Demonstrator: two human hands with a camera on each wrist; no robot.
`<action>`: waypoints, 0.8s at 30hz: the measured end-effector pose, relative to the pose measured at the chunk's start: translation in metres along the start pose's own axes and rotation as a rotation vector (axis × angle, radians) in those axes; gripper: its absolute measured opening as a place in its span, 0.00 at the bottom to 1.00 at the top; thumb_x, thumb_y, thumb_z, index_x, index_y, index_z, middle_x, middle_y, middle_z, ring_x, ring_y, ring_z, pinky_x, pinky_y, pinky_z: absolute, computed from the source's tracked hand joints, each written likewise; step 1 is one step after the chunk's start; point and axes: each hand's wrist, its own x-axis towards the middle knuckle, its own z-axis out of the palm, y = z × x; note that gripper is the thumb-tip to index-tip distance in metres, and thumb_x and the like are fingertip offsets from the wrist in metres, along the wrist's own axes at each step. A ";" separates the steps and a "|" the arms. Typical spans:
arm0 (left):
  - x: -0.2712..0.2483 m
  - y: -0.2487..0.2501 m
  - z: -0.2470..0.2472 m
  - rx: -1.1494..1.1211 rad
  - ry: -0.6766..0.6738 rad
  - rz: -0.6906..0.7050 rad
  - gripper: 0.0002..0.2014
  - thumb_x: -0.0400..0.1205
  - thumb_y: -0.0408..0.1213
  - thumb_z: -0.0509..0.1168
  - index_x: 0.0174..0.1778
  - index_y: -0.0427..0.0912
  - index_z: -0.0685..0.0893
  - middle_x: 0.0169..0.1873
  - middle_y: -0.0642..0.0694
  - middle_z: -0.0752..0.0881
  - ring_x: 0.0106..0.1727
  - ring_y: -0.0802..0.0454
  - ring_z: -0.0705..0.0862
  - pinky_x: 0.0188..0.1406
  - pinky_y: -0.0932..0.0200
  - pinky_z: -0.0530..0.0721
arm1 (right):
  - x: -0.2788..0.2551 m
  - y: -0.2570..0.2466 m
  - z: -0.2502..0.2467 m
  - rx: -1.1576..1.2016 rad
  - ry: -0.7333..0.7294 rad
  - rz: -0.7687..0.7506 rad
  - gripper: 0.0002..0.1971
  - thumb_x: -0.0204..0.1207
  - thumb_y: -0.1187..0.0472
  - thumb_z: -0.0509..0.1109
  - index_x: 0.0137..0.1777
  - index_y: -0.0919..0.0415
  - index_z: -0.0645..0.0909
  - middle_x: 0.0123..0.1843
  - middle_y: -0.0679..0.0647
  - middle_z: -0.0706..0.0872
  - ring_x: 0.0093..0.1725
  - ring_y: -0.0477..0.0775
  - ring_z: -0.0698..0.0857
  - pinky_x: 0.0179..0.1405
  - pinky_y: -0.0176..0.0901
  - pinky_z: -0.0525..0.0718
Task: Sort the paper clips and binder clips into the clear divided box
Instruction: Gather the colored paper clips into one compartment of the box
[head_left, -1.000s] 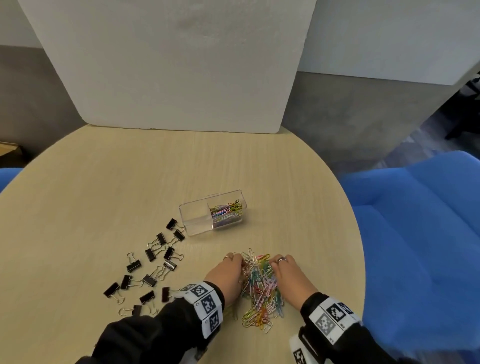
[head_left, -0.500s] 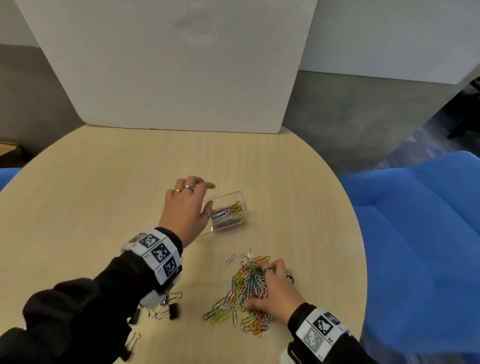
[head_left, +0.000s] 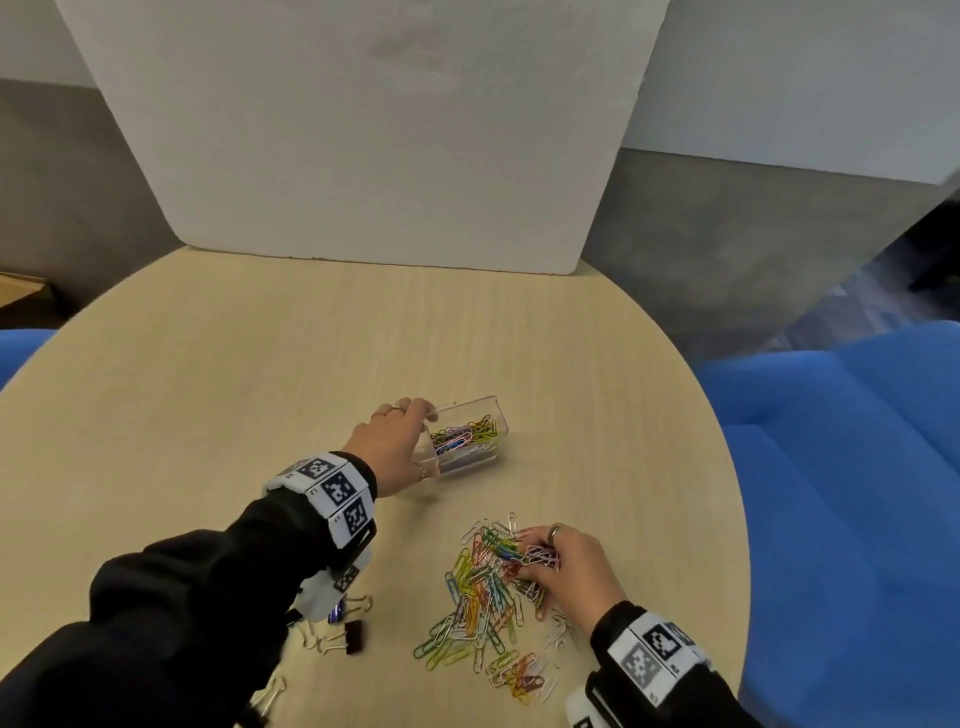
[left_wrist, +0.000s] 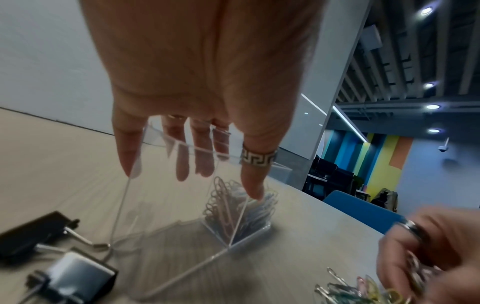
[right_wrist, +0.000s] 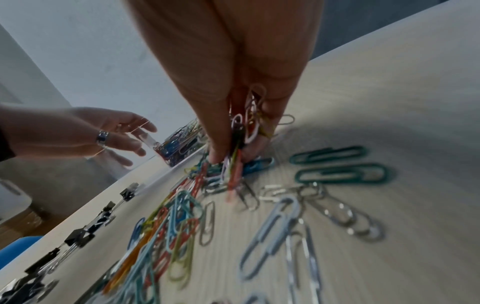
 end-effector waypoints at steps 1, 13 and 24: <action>-0.002 -0.001 0.001 -0.006 -0.002 0.010 0.30 0.75 0.47 0.70 0.70 0.48 0.65 0.66 0.48 0.73 0.67 0.47 0.71 0.65 0.45 0.74 | 0.000 0.000 -0.002 0.005 0.016 -0.005 0.08 0.70 0.67 0.74 0.45 0.54 0.83 0.52 0.46 0.85 0.51 0.42 0.83 0.45 0.21 0.79; -0.016 -0.003 0.009 0.030 -0.003 0.058 0.30 0.76 0.45 0.68 0.72 0.47 0.63 0.67 0.47 0.72 0.66 0.47 0.70 0.64 0.46 0.75 | 0.008 -0.055 -0.042 0.234 0.148 -0.134 0.10 0.72 0.67 0.72 0.39 0.49 0.84 0.37 0.44 0.87 0.29 0.35 0.83 0.31 0.22 0.79; -0.018 -0.001 0.009 0.058 -0.004 0.055 0.31 0.76 0.46 0.68 0.72 0.46 0.62 0.67 0.47 0.72 0.67 0.46 0.69 0.64 0.46 0.75 | 0.063 -0.106 -0.024 0.237 0.098 -0.350 0.07 0.71 0.69 0.73 0.43 0.57 0.89 0.39 0.44 0.86 0.34 0.30 0.82 0.41 0.24 0.79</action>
